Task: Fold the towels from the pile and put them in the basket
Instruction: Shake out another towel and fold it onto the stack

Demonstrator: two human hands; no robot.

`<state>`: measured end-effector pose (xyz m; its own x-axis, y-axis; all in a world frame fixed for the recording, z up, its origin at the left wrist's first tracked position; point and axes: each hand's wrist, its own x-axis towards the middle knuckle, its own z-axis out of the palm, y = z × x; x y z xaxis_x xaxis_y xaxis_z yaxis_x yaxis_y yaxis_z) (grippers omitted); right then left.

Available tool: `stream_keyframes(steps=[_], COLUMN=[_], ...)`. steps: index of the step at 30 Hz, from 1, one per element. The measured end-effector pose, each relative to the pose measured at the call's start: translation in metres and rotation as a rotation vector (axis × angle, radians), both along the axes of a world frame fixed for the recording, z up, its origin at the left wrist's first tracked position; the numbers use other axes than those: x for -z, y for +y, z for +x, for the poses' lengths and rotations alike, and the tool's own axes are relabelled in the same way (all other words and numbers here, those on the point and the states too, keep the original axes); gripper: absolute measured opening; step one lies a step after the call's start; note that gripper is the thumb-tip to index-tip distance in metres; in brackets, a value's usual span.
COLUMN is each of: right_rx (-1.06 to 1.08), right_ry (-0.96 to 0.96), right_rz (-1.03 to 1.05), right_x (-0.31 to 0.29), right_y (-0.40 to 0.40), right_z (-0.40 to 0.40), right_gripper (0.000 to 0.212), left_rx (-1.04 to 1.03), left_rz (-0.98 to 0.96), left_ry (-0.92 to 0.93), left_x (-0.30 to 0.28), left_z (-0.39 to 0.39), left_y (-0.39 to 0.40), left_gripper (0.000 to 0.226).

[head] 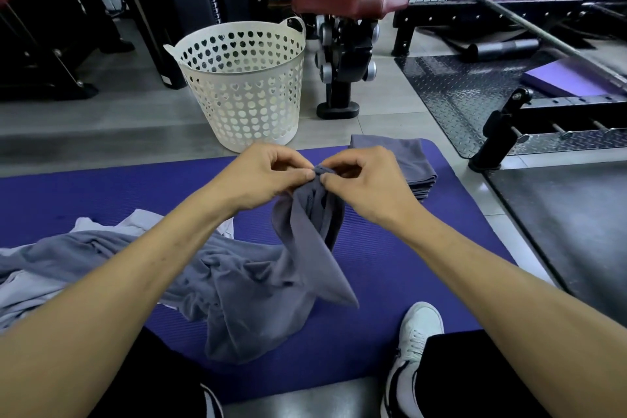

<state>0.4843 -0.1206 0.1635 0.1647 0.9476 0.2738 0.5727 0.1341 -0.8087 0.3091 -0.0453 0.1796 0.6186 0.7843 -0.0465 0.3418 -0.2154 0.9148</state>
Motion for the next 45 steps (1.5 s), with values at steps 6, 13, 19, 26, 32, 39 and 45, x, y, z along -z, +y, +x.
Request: stream_keyframes(steps=[6, 13, 19, 26, 32, 39, 45], right_rx=[0.236, 0.364, 0.328, 0.140, 0.002, 0.034, 0.069], right_ry=[0.095, 0.162, -0.001, -0.094, 0.048, 0.084, -0.018], right_rz=[0.000, 0.003, -0.021, -0.008, 0.041, 0.024, 0.051], right_x=[-0.005, -0.011, 0.000, 0.008, 0.004, 0.004, 0.007], right_y=[0.011, 0.015, 0.013, 0.014, 0.009, 0.006, 0.009], right_z=[0.004, 0.016, 0.029, 0.035, 0.015, 0.008, -0.005], right_gripper=[0.009, 0.007, 0.009, 0.017, 0.023, 0.009, 0.016], left_rx=[-0.152, -0.232, -0.180, -0.083, 0.075, 0.025, 0.023], left_rz=[0.243, 0.215, 0.116, 0.285, 0.333, 0.321, 0.307], left_ry=[0.150, 0.371, 0.346, 0.125, 0.060, 0.055, 0.081], left_x=[0.031, 0.063, 0.061, 0.017, 0.005, 0.003, 0.006], left_z=[0.017, 0.020, 0.021, 0.015, 0.012, 0.006, 0.005], left_y=[-0.004, 0.007, 0.018, 0.017, 0.010, 0.004, 0.004], left_gripper=[0.015, 0.006, 0.015, 0.017, 0.034, 0.014, 0.014])
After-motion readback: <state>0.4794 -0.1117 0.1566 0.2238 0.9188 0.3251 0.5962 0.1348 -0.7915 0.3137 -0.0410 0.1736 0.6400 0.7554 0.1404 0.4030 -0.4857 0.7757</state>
